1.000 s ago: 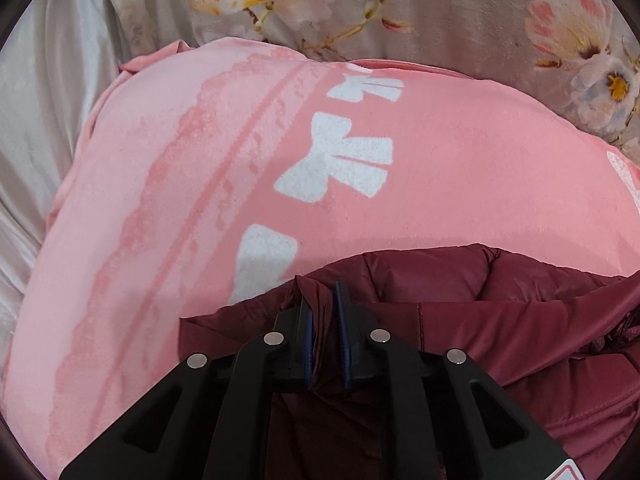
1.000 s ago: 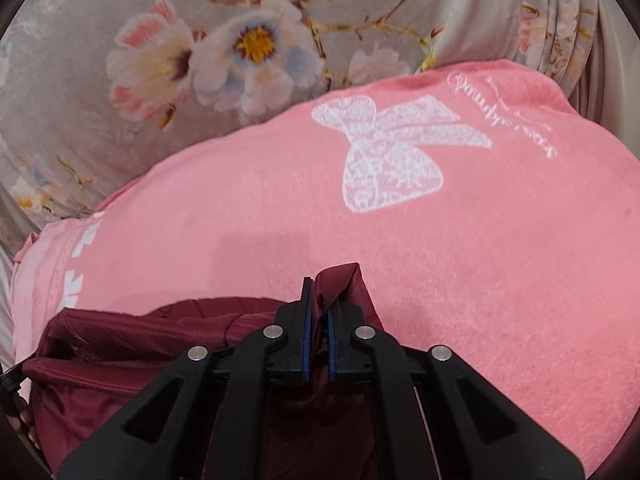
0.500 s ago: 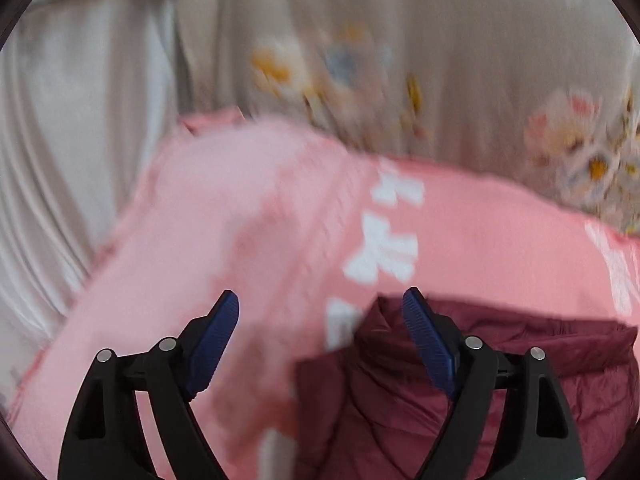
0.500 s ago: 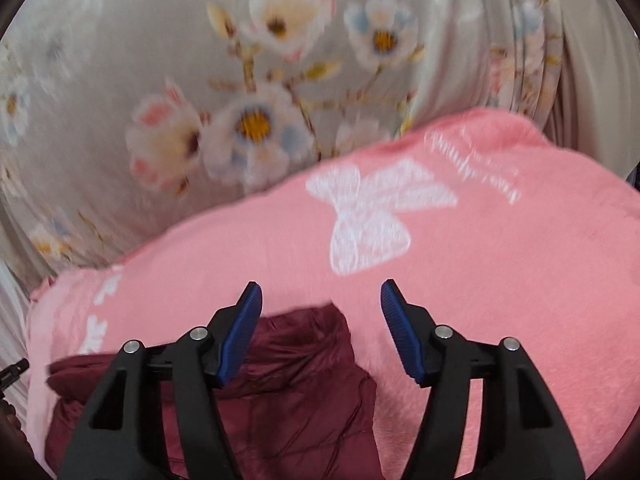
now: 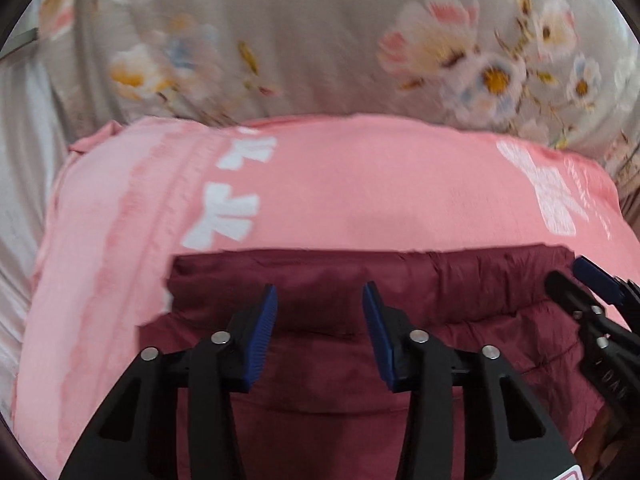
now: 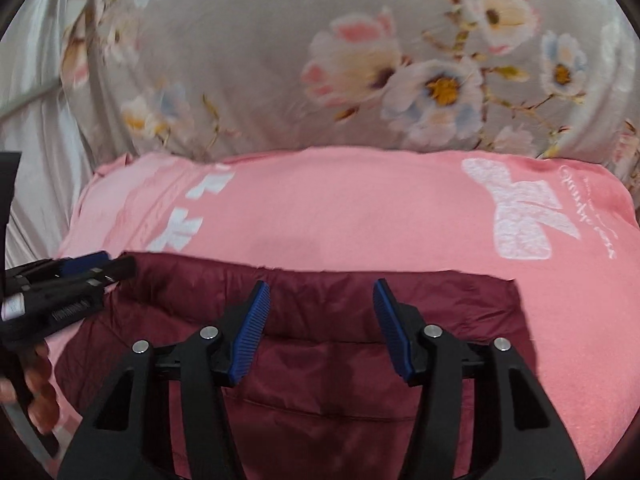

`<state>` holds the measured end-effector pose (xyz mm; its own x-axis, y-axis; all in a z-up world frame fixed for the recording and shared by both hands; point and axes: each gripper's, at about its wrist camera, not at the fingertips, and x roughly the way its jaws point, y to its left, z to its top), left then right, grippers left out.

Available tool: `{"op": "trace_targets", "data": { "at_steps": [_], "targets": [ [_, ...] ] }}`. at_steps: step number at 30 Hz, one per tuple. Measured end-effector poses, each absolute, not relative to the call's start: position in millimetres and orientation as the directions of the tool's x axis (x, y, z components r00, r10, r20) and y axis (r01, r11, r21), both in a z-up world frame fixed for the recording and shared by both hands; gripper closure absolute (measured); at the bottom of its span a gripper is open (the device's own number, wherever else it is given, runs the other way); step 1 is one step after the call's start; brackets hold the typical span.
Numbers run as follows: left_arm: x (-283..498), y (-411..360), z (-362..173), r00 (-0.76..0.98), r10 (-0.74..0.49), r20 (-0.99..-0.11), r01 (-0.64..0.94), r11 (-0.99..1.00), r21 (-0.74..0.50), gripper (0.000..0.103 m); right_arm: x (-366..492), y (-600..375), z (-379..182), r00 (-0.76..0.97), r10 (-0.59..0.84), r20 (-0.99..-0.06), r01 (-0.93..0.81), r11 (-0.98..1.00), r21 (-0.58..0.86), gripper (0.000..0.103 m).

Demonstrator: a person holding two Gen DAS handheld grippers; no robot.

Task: Fold large clothes

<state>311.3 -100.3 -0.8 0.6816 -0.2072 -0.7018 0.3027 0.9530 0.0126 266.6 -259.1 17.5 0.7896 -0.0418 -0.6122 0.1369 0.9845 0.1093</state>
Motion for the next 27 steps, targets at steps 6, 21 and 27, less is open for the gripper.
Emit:
{"op": "trace_targets", "data": {
  "at_steps": [6, 21, 27],
  "targets": [
    [342, -126, -42, 0.625, -0.175, -0.761, 0.287, 0.958, 0.015, 0.094, 303, -278, -18, 0.728, -0.013, -0.686, 0.179, 0.969, 0.171, 0.075],
    [375, -125, -85, 0.644, -0.18, -0.743, 0.241, 0.97, -0.027, 0.103, 342, -283, -70, 0.673, 0.002, -0.739, 0.202, 0.961, 0.187, 0.088],
    [377, -128, -89, 0.648, -0.179, -0.74, 0.246, 0.969, -0.019, 0.103, 344, -281, -72, 0.671, -0.018, -0.741, 0.204, 0.966, 0.161, 0.088]
  ]
}}
